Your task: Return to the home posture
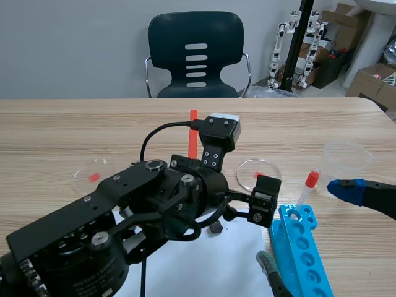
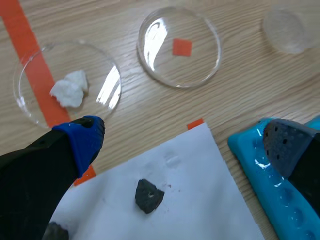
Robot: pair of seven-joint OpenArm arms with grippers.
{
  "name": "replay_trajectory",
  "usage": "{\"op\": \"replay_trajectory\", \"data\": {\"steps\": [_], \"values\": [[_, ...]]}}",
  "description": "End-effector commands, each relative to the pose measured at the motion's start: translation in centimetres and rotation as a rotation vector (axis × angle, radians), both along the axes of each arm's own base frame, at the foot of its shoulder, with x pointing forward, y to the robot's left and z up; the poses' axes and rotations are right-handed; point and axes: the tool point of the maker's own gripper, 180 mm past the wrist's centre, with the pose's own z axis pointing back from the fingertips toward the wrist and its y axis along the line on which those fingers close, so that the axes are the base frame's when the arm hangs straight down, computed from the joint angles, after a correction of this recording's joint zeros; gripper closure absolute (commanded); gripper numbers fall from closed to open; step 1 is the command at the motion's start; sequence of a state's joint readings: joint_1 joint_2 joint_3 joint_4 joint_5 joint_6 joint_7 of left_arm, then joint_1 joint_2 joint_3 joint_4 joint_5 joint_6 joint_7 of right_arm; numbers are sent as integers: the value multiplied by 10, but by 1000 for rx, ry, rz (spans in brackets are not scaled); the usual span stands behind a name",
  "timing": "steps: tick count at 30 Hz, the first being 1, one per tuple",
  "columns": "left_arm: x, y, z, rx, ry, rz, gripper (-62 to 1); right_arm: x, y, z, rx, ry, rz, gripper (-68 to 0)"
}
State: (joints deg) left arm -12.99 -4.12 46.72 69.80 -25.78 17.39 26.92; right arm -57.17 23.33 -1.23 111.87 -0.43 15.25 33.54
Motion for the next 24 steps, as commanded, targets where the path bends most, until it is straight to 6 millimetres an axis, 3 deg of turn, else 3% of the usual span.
{"op": "replay_trajectory", "data": {"steps": [1, 7, 14, 24], "values": [[4, 5, 4, -9, -30, -6, -623, 4, 1, 12, 20, -39, -3, -679], [16, 25, 13, -63, -95, -39, -623, 4, 1, 12, 20, -39, -3, -679], [32, 61, 42, -119, -220, -107, -623, 4, 1, 12, 20, -39, -3, -679], [28, 168, 65, -84, -342, 27, -623, 4, 1, 12, 20, -39, -3, -679]]}}
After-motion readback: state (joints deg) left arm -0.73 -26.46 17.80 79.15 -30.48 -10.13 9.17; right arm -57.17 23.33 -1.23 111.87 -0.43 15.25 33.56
